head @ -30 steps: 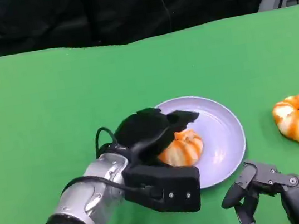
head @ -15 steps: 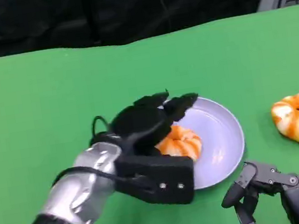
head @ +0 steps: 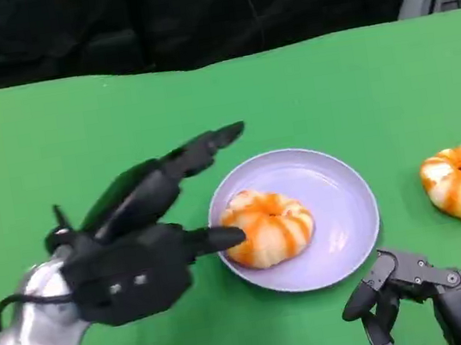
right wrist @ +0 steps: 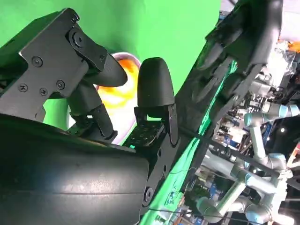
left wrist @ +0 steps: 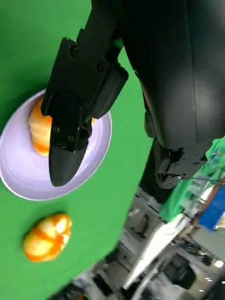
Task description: Grasp the bread from the table and place it into the plate.
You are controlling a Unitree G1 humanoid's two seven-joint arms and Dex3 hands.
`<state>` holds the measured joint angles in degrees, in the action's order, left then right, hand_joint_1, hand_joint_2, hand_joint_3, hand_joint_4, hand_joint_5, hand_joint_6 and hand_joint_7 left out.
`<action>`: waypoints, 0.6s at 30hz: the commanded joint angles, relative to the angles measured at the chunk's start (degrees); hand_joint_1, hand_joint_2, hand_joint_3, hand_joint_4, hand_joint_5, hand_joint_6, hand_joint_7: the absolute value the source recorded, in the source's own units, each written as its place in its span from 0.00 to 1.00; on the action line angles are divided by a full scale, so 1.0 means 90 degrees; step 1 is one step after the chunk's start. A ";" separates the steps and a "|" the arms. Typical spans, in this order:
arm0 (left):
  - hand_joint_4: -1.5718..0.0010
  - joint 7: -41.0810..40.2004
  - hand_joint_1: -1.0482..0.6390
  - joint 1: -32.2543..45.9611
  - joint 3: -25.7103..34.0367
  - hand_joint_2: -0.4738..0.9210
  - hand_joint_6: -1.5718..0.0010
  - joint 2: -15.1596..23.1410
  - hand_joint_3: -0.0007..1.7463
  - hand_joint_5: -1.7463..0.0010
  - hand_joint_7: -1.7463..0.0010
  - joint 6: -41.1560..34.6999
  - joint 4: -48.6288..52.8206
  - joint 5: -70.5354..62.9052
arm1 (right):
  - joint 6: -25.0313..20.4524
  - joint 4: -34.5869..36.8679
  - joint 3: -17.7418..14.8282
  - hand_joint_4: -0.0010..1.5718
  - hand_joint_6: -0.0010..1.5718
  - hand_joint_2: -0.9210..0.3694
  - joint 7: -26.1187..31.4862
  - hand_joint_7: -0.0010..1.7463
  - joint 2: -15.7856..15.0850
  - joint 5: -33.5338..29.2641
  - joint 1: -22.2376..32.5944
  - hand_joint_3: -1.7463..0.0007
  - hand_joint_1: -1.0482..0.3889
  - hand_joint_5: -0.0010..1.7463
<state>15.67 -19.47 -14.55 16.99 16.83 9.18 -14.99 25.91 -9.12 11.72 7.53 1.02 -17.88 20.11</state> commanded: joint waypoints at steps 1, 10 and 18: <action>0.81 0.0123 0.26 0.0046 0.0087 1.00 0.83 0.0071 0.15 0.88 0.94 0.0041 -0.0119 0.0070 | 0.0002 -0.0046 -0.0036 0.53 0.53 0.47 0.0015 0.75 -0.0028 0.0085 0.0001 0.22 0.74 0.98; 0.82 0.0154 0.26 0.0051 0.0115 1.00 0.82 0.0049 0.15 0.87 0.94 0.0044 -0.0121 0.0055 | 0.0002 -0.0046 -0.0036 0.53 0.53 0.47 0.0015 0.75 -0.0028 0.0085 0.0001 0.22 0.74 0.98; 0.51 -0.0583 0.61 0.3448 0.1681 0.75 0.50 -0.0893 0.58 0.15 0.34 0.0712 -0.1719 0.2208 | -0.0150 -0.0334 -0.0031 0.54 0.53 0.48 -0.0066 0.75 -0.0041 0.0105 0.0164 0.22 0.73 0.97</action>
<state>12.15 3.38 -1.48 10.86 22.10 -3.53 1.93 24.95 -10.29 11.89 7.36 1.38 -18.06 20.68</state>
